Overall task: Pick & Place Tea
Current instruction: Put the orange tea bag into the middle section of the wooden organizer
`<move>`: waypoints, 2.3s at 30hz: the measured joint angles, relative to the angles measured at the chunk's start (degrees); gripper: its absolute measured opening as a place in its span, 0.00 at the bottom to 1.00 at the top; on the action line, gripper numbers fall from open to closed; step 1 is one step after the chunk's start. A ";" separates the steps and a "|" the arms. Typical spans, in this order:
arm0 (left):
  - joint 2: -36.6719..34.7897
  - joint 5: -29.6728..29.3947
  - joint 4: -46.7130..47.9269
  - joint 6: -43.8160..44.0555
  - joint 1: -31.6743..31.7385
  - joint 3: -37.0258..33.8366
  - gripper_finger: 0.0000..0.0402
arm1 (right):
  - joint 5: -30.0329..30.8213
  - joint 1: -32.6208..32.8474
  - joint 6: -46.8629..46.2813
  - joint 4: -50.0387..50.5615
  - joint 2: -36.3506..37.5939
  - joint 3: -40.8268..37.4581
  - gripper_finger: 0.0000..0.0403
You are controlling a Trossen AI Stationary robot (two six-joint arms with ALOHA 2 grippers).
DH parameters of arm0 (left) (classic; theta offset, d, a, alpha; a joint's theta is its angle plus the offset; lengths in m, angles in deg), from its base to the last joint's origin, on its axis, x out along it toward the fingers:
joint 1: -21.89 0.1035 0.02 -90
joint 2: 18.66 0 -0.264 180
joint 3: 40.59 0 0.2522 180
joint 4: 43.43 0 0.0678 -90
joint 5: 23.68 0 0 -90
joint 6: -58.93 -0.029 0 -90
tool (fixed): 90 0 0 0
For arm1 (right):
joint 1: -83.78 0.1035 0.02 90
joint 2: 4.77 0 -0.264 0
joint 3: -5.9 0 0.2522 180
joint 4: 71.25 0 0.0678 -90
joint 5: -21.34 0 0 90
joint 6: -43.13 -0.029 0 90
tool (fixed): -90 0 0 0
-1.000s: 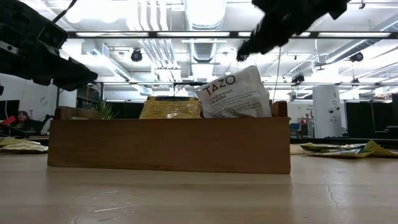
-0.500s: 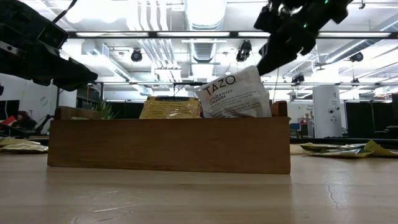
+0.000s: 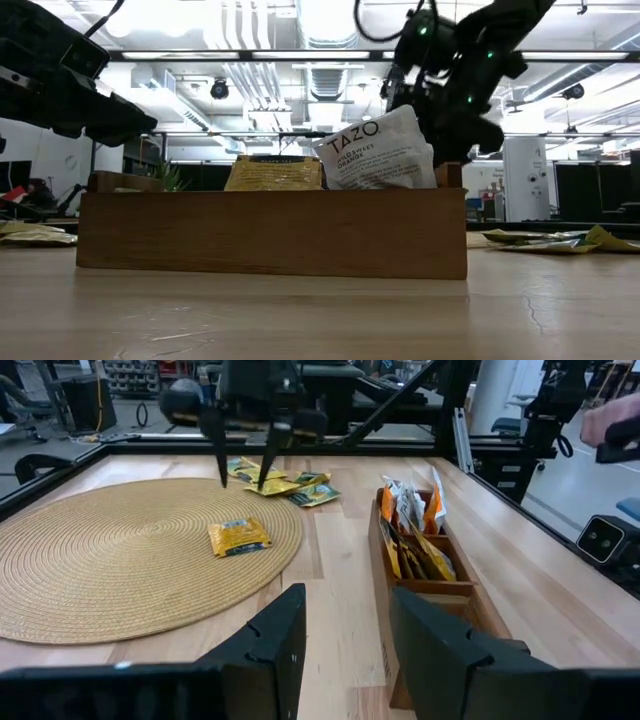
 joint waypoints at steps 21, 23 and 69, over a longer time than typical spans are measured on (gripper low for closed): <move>0.02 0.02 -0.02 0.00 0.02 0.00 0.35 | -1.04 -0.15 4.58 3.90 -13.10 9.32 0.05; 0.02 0.03 0.00 -0.01 0.01 0.00 0.35 | -1.36 -0.05 4.48 3.70 -10.90 9.64 0.04; 2.52 -4.39 -28.72 5.91 0.00 0.00 0.35 | -40.14 -3.63 -7.80 -39.56 -4.61 -0.50 0.03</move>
